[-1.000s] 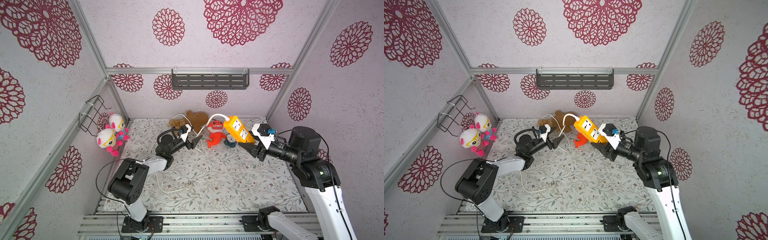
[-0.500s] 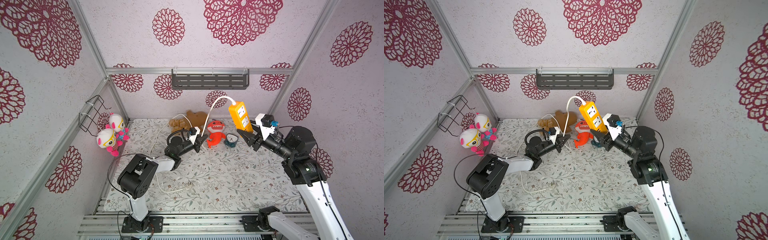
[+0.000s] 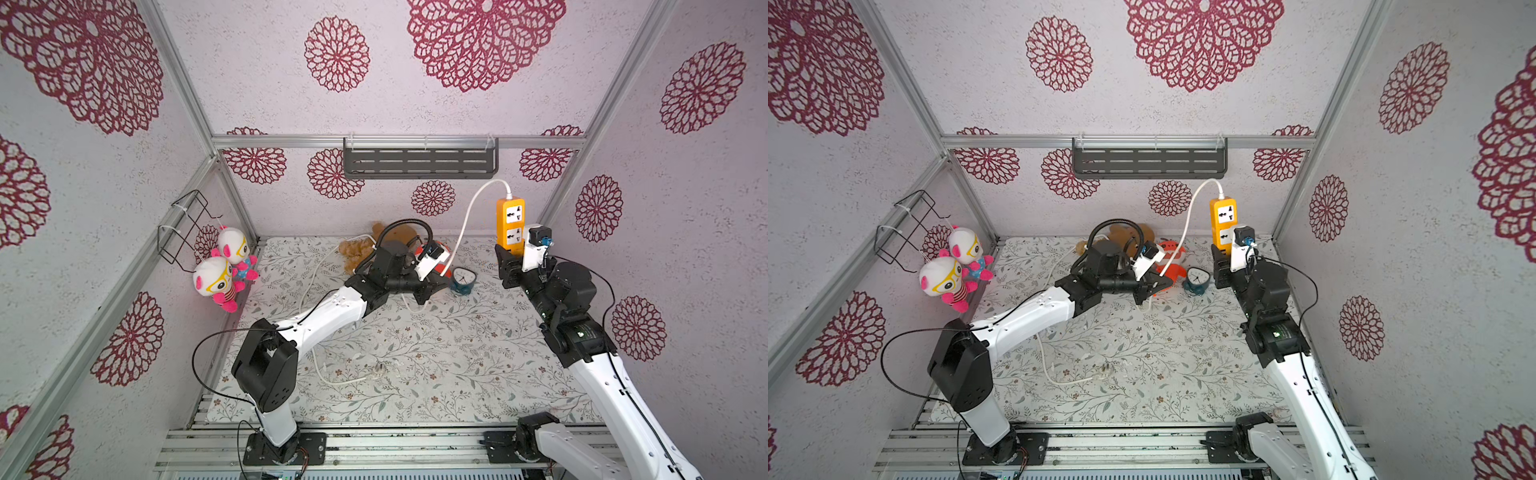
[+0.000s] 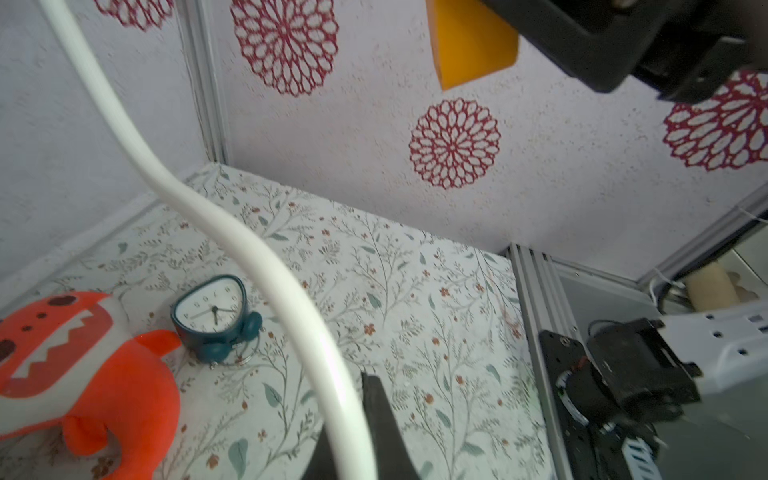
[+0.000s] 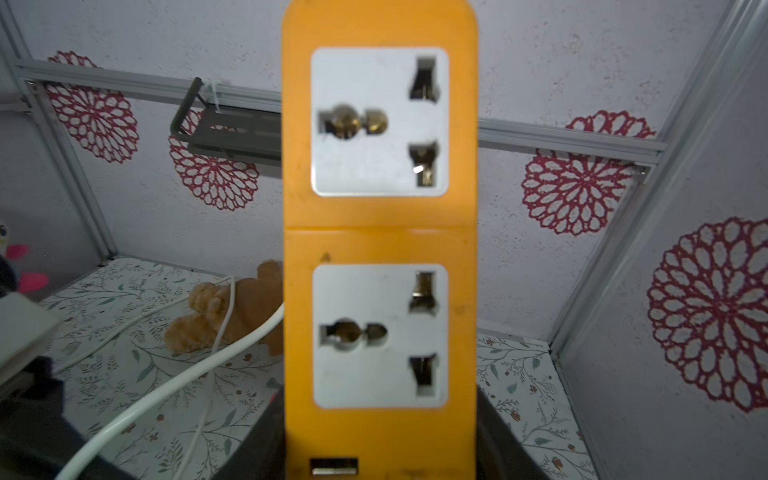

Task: Wrap the cord around the power strip
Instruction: Wrap the power cord around the power strip.

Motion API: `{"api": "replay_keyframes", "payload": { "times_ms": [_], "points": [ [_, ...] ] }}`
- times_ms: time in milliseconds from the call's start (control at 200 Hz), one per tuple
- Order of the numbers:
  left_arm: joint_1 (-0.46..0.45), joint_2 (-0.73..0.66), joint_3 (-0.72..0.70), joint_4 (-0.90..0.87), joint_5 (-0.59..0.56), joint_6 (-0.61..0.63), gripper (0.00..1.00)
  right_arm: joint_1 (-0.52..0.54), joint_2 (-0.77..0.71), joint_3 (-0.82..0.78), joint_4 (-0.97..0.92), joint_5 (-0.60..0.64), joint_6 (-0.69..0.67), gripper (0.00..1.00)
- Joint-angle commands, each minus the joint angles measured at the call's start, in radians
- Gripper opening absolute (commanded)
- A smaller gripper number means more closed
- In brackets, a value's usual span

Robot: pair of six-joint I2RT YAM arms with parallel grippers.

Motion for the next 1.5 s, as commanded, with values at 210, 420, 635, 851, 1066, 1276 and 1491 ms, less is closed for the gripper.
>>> {"api": "replay_keyframes", "payload": {
  "times_ms": [210, 420, 635, 851, 1066, 1276, 1491],
  "points": [
    [-0.146, 0.074, 0.254, -0.614, 0.022, 0.227, 0.00, -0.002, 0.024, -0.069, -0.012, 0.177, -0.183, 0.29],
    [-0.184, 0.052, 0.368, -0.733, -0.020, 0.301, 0.00, -0.003, 0.063, -0.098, -0.147, 0.053, -0.370, 0.29],
    [-0.182, 0.047, 0.507, -0.858, -0.108, 0.386, 0.00, 0.000, -0.029, -0.243, -0.193, -0.241, -0.550, 0.29],
    [-0.122, 0.071, 0.635, -0.955, -0.168, 0.416, 0.00, -0.001, -0.120, -0.341, -0.227, -0.425, -0.607, 0.27],
    [-0.040, 0.077, 0.703, -0.952, -0.169, 0.423, 0.00, 0.000, -0.171, -0.376, -0.232, -0.590, -0.590, 0.26],
    [0.015, 0.149, 0.814, -0.977, -0.155, 0.422, 0.00, 0.002, -0.182, -0.342, -0.252, -0.777, -0.525, 0.25],
    [0.061, 0.176, 0.852, -0.980, -0.115, 0.422, 0.00, 0.002, -0.277, -0.347, -0.217, -0.832, -0.463, 0.24]
  ]
}}
